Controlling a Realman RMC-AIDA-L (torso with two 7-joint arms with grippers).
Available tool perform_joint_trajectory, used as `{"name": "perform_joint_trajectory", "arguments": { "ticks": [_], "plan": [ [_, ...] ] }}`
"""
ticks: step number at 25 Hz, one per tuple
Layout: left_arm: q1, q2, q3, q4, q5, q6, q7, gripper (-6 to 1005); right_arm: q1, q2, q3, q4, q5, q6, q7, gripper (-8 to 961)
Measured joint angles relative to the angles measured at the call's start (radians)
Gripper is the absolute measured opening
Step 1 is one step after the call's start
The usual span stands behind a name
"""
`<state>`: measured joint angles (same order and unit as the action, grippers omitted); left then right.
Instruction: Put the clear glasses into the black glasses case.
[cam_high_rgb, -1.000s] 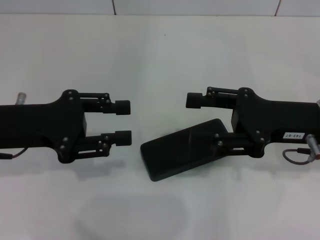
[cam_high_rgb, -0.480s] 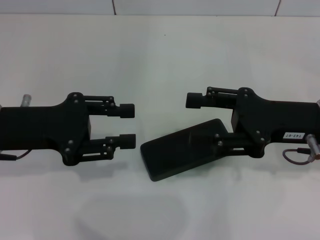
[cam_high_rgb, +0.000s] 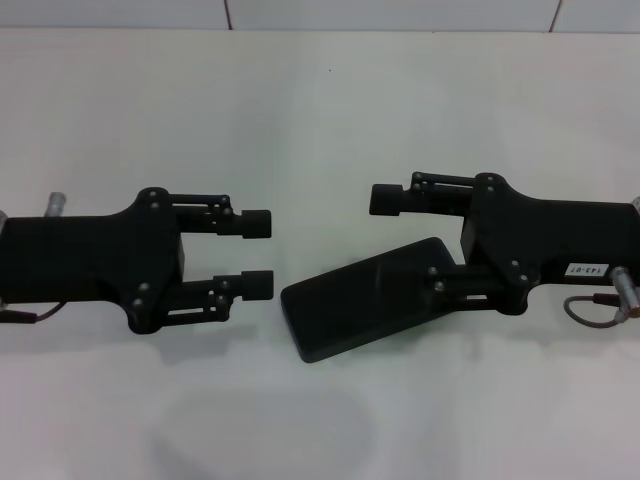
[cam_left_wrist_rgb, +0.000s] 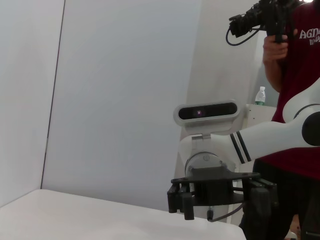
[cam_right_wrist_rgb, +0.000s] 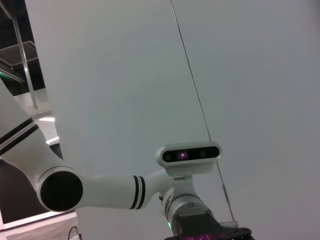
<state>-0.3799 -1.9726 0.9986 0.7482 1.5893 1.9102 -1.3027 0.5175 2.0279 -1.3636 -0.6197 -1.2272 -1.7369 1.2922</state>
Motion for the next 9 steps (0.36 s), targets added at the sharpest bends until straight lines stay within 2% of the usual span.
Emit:
{"name": "perform_joint_trajectory", "arguments": {
  "ticks": [9],
  "plan": [
    [-0.001, 0.000, 0.000, -0.001, 0.000, -0.008, 0.000, 558, 0.000, 0.000, 0.000, 0.000, 0.000, 0.001, -0.002, 719]
  ]
}}
